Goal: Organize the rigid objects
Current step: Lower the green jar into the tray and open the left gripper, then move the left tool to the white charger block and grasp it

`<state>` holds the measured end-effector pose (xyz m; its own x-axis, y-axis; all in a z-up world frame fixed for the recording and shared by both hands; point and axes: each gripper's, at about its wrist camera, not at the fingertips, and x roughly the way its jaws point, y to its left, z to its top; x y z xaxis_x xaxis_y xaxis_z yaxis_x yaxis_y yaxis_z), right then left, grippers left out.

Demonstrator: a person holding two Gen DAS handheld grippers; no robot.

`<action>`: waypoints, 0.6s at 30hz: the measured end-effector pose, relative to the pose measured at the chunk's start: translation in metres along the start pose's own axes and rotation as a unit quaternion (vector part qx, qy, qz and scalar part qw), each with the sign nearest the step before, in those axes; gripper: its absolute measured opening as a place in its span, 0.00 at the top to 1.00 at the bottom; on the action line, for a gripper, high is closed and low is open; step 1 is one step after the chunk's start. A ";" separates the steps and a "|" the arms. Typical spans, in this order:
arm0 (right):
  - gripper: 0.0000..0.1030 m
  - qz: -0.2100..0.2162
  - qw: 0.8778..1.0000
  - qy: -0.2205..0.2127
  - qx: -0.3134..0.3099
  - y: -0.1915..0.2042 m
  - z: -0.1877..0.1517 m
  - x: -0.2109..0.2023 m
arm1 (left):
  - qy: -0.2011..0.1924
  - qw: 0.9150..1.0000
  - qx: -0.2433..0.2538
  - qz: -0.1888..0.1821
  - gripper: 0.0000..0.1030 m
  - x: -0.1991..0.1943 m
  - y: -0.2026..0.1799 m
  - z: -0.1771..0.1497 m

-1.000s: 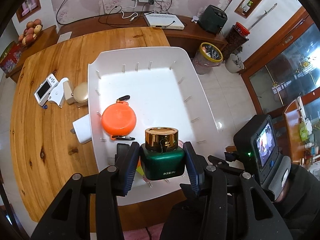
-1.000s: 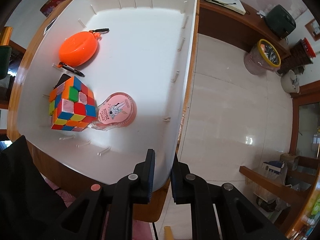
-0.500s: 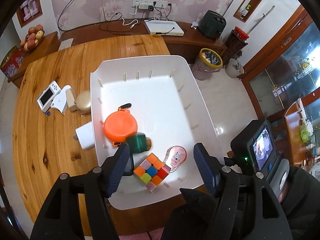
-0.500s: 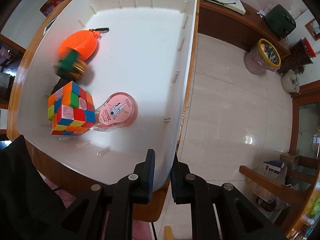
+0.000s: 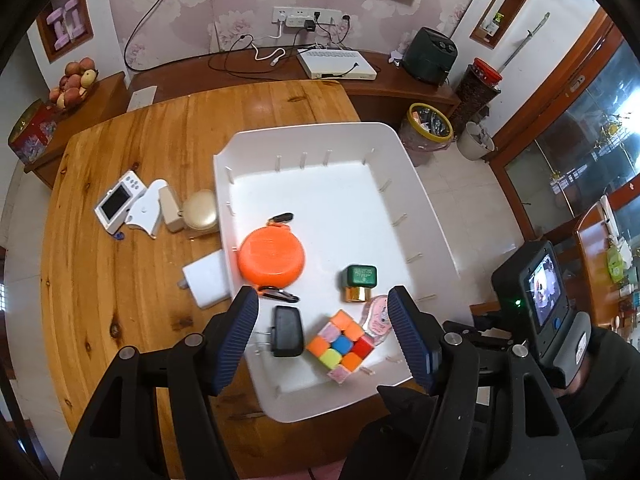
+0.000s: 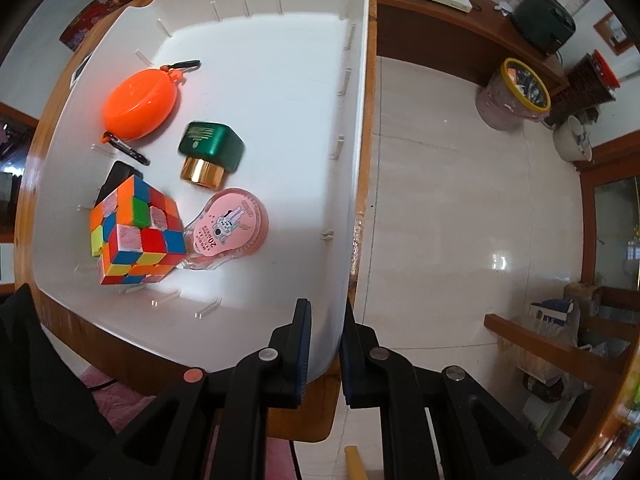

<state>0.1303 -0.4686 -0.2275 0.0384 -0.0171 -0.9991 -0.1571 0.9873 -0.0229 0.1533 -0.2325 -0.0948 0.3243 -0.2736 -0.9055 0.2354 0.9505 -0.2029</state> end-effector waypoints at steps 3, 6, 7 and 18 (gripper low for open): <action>0.88 0.000 1.000 0.002 0.011 -0.001 0.000 0.000 | 0.000 1.000 0.002 0.003 0.32 -0.003 0.010 0.000; 0.88 0.003 1.000 0.002 0.024 -0.004 0.000 0.001 | 0.000 1.000 0.004 0.006 0.32 -0.007 0.022 -0.001; 0.89 0.004 1.000 0.002 0.029 -0.005 0.000 0.001 | 0.000 1.000 0.005 0.007 0.32 -0.008 0.026 -0.001; 0.90 -0.004 0.996 0.001 0.086 -0.008 0.000 0.004 | 0.005 1.000 0.013 0.026 0.32 -0.017 0.071 0.002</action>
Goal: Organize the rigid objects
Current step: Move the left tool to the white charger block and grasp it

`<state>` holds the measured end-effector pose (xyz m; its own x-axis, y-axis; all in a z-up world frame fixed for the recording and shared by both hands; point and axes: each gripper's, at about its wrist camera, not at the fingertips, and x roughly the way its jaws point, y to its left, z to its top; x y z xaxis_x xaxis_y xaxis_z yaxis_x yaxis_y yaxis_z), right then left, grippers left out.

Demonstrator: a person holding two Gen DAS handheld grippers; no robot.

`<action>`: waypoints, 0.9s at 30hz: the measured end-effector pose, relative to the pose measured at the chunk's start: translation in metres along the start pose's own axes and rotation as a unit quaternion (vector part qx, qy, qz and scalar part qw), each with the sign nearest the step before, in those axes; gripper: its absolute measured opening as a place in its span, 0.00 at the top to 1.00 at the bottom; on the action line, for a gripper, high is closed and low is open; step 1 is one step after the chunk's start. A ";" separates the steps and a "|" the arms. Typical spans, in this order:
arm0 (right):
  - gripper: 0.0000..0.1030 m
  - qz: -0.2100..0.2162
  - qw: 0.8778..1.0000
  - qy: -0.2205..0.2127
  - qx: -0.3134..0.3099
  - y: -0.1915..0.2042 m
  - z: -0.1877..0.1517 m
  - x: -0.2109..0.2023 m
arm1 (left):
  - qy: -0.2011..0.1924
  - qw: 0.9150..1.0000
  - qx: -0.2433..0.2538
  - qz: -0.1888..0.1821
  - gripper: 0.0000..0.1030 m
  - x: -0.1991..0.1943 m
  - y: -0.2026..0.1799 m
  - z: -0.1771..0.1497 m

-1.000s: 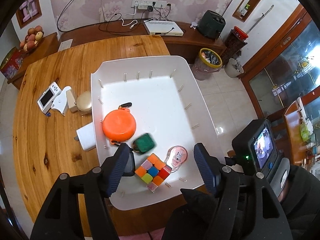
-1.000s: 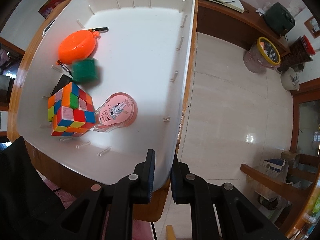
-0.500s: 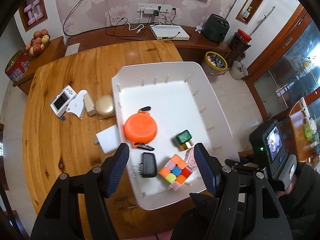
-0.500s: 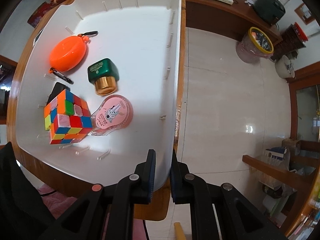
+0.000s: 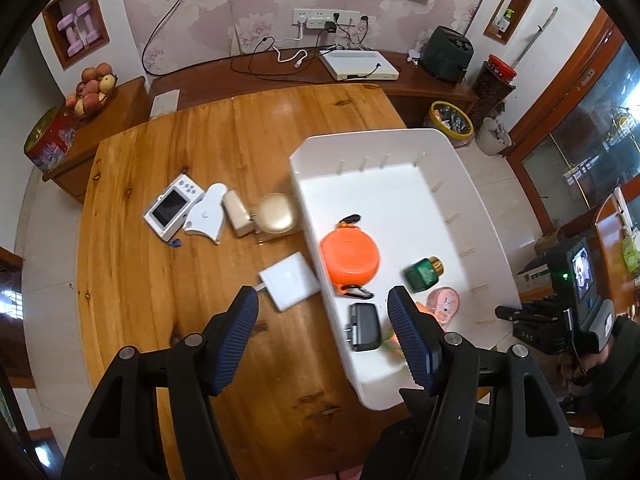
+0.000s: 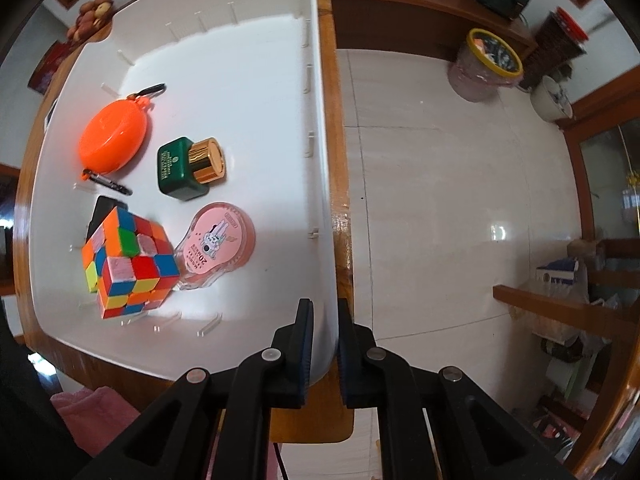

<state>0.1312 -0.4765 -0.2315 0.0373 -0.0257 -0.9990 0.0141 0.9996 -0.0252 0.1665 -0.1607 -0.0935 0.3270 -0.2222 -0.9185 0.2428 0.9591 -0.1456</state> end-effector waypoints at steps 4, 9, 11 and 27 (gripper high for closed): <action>0.90 -0.007 1.000 -0.001 0.017 0.001 -0.001 -0.001 | 0.016 1.000 -0.003 -0.005 0.32 0.002 0.016 0.002; 0.90 -0.013 1.000 -0.003 0.028 0.002 -0.002 -0.001 | 0.036 0.999 0.018 0.007 0.32 0.007 0.033 0.002; 0.90 -0.015 0.999 -0.004 0.029 0.002 -0.002 -0.001 | 0.042 0.999 0.029 0.009 0.32 0.011 0.039 0.002; 0.90 -0.028 0.997 -0.011 0.069 0.002 -0.005 0.000 | 0.072 0.975 0.210 0.022 0.31 0.047 0.044 0.001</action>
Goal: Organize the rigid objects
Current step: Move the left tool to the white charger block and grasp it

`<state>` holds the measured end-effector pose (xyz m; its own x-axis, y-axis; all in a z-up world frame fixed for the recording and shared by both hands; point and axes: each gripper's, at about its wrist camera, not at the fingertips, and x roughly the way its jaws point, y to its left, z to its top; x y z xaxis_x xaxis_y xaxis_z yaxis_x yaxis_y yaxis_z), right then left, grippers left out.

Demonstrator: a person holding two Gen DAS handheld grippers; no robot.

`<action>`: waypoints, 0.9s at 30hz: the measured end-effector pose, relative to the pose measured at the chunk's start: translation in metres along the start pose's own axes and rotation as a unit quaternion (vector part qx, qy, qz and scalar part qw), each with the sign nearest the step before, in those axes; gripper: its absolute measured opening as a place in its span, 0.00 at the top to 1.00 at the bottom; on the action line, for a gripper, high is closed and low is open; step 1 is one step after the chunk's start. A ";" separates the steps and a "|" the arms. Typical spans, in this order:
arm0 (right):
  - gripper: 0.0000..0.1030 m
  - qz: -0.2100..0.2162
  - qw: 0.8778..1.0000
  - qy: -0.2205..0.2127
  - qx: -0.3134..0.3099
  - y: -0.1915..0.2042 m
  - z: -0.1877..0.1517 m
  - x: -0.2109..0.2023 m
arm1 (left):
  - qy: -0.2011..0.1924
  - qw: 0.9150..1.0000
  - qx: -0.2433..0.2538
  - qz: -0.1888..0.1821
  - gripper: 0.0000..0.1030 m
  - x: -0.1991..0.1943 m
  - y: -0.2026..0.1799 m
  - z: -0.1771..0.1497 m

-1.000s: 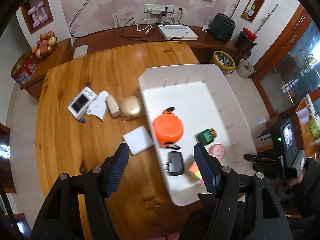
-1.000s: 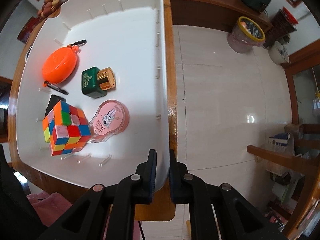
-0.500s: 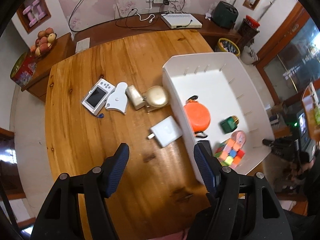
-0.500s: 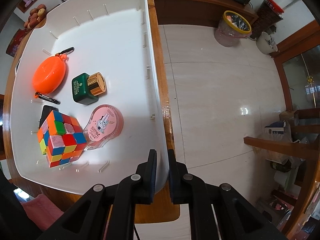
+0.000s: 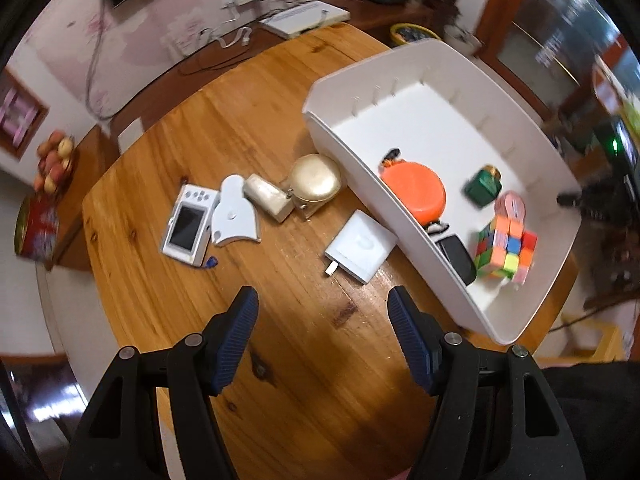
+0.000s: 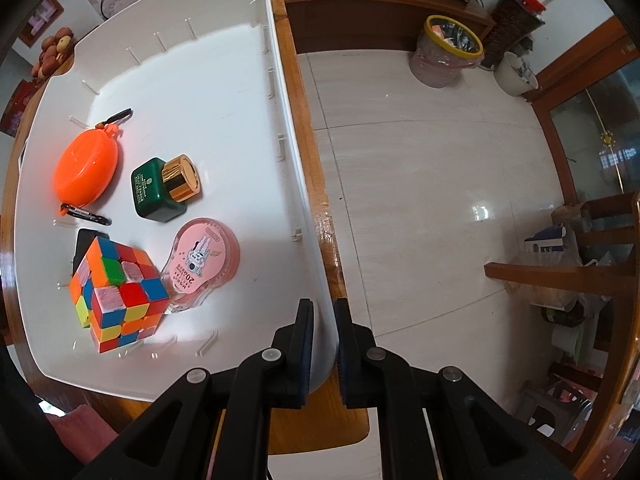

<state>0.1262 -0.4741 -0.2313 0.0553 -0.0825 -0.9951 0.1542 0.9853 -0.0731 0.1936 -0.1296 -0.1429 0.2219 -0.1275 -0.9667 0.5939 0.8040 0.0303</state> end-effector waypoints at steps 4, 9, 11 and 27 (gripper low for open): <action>0.90 -0.002 1.000 -0.001 0.005 0.000 0.000 0.000 | 0.002 0.999 0.048 -0.016 0.31 0.014 -0.004 0.002; 0.90 -0.006 1.000 -0.001 0.012 0.001 0.000 0.001 | 0.003 0.993 0.114 -0.039 0.31 0.031 -0.013 0.001; 0.90 -0.009 1.000 0.000 0.014 0.001 0.000 0.002 | 0.002 0.990 0.137 -0.045 0.31 0.037 -0.018 0.001; 0.90 -0.014 0.999 0.013 0.045 -0.002 0.001 0.003 | 0.014 0.969 0.233 -0.079 0.25 0.092 -0.032 0.008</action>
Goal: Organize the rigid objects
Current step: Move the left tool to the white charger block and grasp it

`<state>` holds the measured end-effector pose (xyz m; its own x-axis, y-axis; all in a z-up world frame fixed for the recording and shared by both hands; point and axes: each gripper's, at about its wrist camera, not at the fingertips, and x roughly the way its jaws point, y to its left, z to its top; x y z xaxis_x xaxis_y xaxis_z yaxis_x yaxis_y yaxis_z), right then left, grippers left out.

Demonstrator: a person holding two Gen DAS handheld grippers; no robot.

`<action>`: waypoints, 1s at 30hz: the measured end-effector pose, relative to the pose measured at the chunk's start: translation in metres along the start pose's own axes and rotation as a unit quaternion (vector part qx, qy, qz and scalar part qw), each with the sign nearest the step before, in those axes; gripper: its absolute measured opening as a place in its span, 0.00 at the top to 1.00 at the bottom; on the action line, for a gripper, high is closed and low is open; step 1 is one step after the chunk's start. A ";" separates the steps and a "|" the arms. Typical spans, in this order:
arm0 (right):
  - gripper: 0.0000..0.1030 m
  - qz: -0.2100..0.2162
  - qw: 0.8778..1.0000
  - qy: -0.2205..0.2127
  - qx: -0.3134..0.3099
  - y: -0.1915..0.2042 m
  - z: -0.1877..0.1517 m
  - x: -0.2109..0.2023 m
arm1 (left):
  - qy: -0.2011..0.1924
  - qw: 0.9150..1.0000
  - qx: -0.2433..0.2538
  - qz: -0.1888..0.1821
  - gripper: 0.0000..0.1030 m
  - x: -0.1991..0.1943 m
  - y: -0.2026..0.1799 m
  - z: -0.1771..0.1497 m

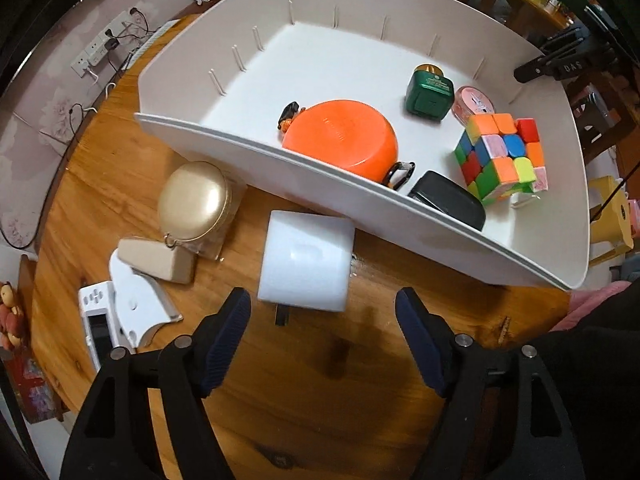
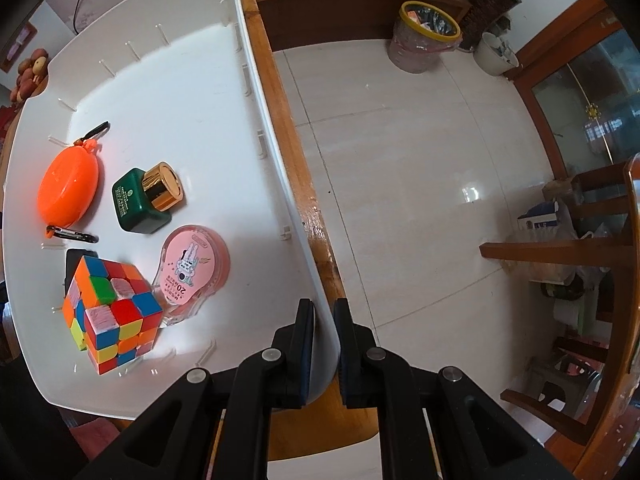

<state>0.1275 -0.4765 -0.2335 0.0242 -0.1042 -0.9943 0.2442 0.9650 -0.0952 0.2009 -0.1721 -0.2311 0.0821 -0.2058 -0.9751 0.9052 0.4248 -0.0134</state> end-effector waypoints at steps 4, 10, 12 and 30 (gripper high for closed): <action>0.90 -0.003 1.000 0.005 0.003 0.000 0.002 0.002 | 0.005 1.000 -0.003 -0.016 0.24 0.011 0.006 0.003; 0.90 -0.004 1.000 0.010 0.006 -0.001 0.003 0.002 | 0.012 1.000 -0.008 -0.028 0.24 0.020 0.011 0.005; 0.90 -0.005 1.000 0.011 0.007 0.000 0.004 0.002 | 0.013 0.999 -0.010 -0.031 0.24 0.022 0.012 0.006; 0.90 -0.007 1.000 0.012 0.010 0.001 0.004 0.002 | 0.035 0.999 -0.031 -0.025 0.40 0.038 0.024 0.014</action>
<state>0.1312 -0.4768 -0.2355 -0.0027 -0.1115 -0.9938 0.2639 0.9584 -0.1082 0.2313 -0.1825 -0.2654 0.0069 -0.1672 -0.9859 0.8793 0.4705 -0.0737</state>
